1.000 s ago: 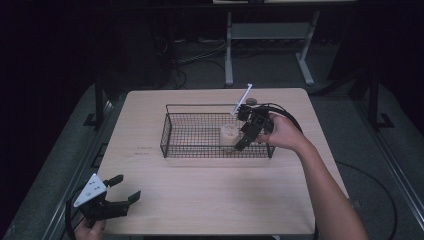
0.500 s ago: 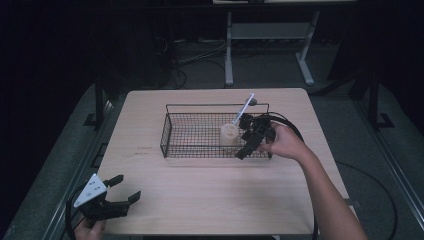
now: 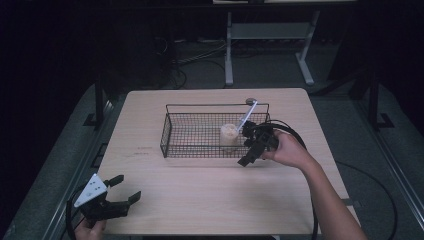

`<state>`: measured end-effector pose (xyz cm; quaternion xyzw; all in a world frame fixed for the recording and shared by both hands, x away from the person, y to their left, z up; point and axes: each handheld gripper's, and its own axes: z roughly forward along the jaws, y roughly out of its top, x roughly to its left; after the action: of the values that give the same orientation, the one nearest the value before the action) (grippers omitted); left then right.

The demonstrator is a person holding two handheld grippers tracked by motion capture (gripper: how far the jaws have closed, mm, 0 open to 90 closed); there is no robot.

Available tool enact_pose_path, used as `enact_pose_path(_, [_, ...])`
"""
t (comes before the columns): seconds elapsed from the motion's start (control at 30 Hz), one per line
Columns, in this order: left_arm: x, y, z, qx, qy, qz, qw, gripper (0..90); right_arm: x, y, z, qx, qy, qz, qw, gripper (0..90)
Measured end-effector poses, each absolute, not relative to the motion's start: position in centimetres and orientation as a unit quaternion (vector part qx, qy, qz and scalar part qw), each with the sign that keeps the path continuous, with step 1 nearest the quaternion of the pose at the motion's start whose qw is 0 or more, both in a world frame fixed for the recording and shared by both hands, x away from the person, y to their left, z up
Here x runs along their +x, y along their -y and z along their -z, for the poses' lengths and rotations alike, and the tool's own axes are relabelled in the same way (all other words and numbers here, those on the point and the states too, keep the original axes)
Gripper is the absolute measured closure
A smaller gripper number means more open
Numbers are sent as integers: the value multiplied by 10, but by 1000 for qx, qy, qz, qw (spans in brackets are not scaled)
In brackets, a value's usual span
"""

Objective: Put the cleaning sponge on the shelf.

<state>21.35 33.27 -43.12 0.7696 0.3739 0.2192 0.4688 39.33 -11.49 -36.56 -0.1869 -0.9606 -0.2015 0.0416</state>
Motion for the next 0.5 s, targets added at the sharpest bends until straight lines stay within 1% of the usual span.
enact_pose_path(0.07, [213,-332,431,769,-374,-219,470,139,391,115,366,-186,962,196,37,159])
enact_pose_path(0.2, [214,-332,431,770,-373,-219,469,139,386,117,365,-181,959,212,41,160])
enact_pose_path(0.5, [214,-332,431,770,-373,-219,469,140,375,122,369,-180,960,208,43,160])
